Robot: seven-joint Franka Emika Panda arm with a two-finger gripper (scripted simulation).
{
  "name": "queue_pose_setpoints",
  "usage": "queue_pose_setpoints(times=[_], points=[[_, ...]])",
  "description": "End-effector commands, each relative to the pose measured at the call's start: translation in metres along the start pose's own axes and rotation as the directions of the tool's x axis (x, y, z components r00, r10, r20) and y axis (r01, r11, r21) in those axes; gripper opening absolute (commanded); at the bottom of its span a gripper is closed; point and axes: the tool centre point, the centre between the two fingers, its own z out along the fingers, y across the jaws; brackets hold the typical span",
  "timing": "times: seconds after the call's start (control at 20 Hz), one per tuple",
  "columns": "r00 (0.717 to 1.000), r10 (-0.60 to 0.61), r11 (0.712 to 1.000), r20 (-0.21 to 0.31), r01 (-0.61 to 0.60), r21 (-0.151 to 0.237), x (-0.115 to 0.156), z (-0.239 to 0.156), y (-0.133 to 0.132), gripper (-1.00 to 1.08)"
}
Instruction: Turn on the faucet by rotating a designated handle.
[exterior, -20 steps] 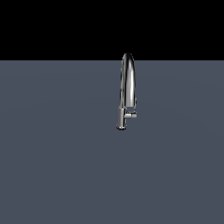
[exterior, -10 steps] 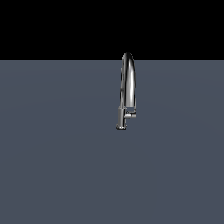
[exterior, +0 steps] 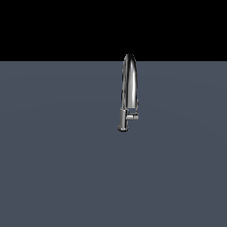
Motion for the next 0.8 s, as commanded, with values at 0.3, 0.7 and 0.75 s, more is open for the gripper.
queue_pose_setpoints(times=[0.3,0.7,0.75], points=[[0.986,0.112,0.986,0.123,-0.126,0.110,0.054,0.008,0.006,-1.00],[0.947,0.202,0.946,0.251,-0.255,0.201,0.104,0.022,0.017,-1.00],[0.940,0.212,0.939,0.267,-0.272,0.211,0.110,0.024,0.018,-1.00]])
